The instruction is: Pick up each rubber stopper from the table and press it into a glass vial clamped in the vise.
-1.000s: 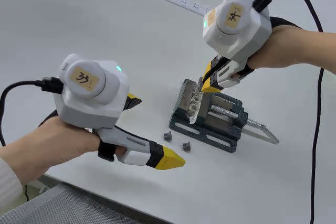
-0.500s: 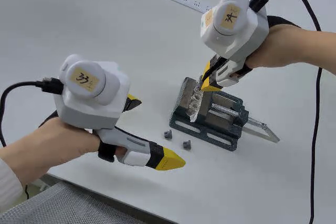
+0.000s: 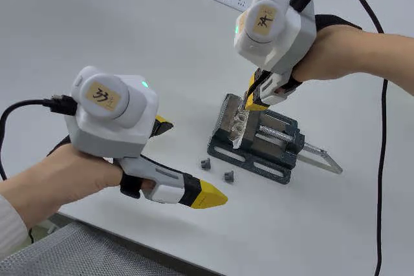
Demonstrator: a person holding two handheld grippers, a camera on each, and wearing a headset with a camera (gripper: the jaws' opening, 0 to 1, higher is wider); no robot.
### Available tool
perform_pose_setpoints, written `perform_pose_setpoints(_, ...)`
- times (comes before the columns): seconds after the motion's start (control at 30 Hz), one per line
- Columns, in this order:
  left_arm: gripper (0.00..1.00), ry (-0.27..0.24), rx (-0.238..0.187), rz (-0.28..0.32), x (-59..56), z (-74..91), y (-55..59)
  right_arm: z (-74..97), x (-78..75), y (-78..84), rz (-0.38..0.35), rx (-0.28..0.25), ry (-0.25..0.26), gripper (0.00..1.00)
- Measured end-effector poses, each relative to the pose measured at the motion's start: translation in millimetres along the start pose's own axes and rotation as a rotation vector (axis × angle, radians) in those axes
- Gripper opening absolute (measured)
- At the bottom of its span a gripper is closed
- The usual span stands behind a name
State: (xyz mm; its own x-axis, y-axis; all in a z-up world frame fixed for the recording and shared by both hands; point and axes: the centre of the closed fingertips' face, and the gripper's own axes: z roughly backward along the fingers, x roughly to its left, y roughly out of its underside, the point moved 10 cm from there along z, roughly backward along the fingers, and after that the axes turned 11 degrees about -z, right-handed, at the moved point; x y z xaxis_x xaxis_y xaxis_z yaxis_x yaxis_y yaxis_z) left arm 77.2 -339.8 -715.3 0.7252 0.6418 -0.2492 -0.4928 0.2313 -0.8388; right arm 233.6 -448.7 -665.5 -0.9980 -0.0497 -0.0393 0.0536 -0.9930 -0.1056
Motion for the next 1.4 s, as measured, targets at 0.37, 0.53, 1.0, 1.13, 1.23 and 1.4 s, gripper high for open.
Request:
perform_pose_setpoints(0.37, 0.99, 0.005, -0.002, -0.001, -1.1, -2.4, -1.4, -1.5, 2.1, -2.3, -0.016, 0.037, 0.019, 0.04)
perform_pose_setpoints(0.53, 0.99, 0.005, -0.003, -0.002, -2.2, -2.8, -1.5, -3.3, 0.5, -1.7, -0.034, 0.043, 0.020, 0.04)
perform_pose_setpoints(1.0, 0.99, 0.003, 0.000, 0.003, -1.2, -2.7, -0.5, -2.8, 1.3, 2.3, -0.090, -0.003, 0.016, 0.05)
perform_pose_setpoints(1.13, 0.98, 0.006, 0.005, 0.001, -0.9, -2.3, -0.2, -2.6, 1.3, 3.0, -0.074, -0.011, 0.012, 0.05)
perform_pose_setpoints(1.23, 0.98, 0.006, 0.007, 0.003, -0.7, -2.3, 0.0, -3.4, -0.1, 2.3, -0.074, -0.018, 0.009, 0.06)
perform_pose_setpoints(1.4, 0.98, 0.008, 0.006, 0.002, 0.3, -2.5, 0.1, -3.5, -0.3, 3.7, -0.056, -0.029, 0.012, 0.07)
